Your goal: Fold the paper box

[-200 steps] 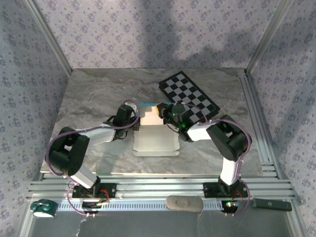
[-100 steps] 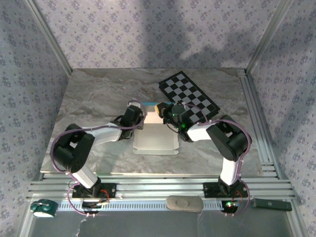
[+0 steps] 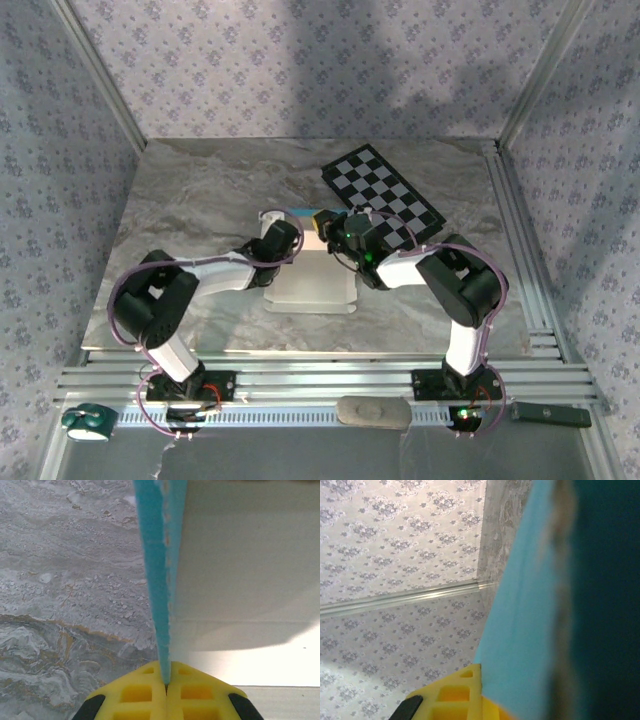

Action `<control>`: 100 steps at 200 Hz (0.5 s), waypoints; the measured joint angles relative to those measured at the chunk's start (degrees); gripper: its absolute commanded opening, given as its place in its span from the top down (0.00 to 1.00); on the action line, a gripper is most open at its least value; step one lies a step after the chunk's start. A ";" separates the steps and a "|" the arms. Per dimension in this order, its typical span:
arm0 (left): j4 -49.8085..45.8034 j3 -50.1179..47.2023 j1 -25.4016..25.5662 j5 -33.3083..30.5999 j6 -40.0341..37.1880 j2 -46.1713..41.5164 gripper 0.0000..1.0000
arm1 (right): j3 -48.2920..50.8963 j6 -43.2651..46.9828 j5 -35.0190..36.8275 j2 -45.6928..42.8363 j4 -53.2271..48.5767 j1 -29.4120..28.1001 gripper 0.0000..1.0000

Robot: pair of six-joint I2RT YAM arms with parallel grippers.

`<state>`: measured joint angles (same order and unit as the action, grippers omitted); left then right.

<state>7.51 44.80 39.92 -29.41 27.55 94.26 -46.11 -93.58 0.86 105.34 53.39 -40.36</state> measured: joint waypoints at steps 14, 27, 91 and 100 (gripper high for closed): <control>0.00 -0.24 -0.02 0.00 0.00 -0.22 1.00 | 0.00 1.27 0.04 0.00 0.13 -0.28 1.00; 0.00 -0.24 -0.04 0.04 0.00 -0.22 1.00 | 0.11 2.27 0.07 0.00 0.42 -0.31 1.00; 1.31 -1.99 -0.04 -0.07 -0.02 -1.38 1.00 | 0.87 5.51 -0.26 -0.02 1.46 -0.55 0.82; 2.14 -3.17 -0.04 -0.26 -0.26 -2.16 1.00 | 0.85 6.64 -0.74 -0.39 0.61 -0.68 0.74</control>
<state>9.65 41.63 39.88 -29.67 27.29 92.09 -45.25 -86.94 0.12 104.95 54.00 -41.04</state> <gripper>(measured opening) 0.051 0.181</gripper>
